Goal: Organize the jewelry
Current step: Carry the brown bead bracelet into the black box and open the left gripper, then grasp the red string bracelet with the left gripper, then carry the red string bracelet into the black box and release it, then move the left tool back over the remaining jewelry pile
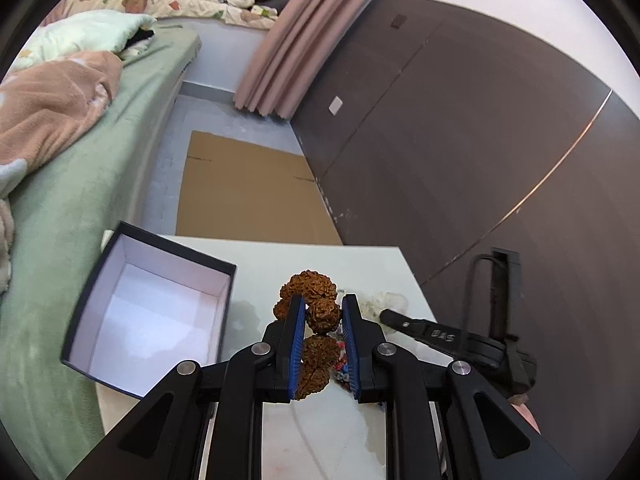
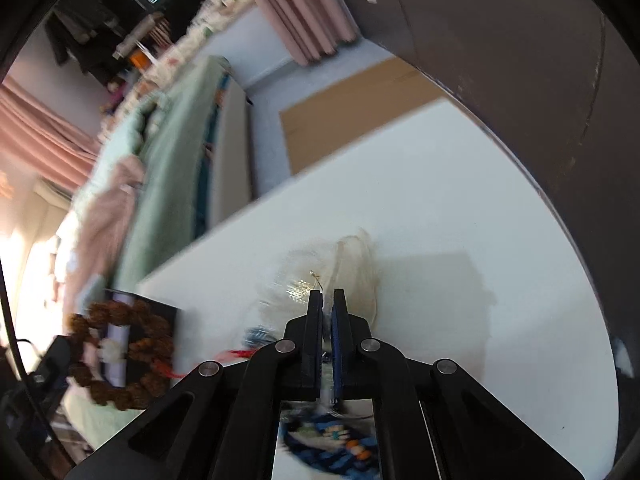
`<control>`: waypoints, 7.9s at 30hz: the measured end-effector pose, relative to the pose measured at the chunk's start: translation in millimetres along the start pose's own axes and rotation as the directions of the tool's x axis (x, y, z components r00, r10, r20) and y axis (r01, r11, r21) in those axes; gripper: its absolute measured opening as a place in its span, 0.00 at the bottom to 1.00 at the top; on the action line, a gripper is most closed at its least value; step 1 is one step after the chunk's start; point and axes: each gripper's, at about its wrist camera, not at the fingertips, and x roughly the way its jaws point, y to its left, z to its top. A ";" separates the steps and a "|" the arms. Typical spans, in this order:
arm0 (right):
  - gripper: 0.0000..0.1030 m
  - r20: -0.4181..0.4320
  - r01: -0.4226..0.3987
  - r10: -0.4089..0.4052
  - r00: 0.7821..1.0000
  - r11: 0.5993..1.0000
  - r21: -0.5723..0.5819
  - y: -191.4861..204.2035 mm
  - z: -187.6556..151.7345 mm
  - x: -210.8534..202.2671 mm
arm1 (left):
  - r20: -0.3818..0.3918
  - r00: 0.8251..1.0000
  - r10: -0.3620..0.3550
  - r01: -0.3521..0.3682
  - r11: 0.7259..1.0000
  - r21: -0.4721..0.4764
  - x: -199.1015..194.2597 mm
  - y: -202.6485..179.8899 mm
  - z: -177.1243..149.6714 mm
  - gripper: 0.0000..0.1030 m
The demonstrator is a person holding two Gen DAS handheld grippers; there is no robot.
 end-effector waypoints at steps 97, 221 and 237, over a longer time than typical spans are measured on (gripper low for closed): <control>0.79 -0.062 -0.018 0.024 0.998 0.996 0.090 -40.4 -24.4 -51.0 | -0.120 0.972 0.203 -0.165 0.949 0.268 85.3 -52.2 -40.8 0.53; 1.00 0.047 -0.234 0.241 0.969 0.965 -0.121 68.5 -21.0 -48.2 | 0.091 0.978 0.186 -0.185 0.983 -0.012 -36.6 39.6 18.7 1.00; 1.00 -0.008 -0.063 0.063 0.998 0.995 -0.081 8.1 -13.9 -67.8 | 0.032 0.986 0.161 -0.164 0.973 0.159 7.2 -25.1 -8.5 0.95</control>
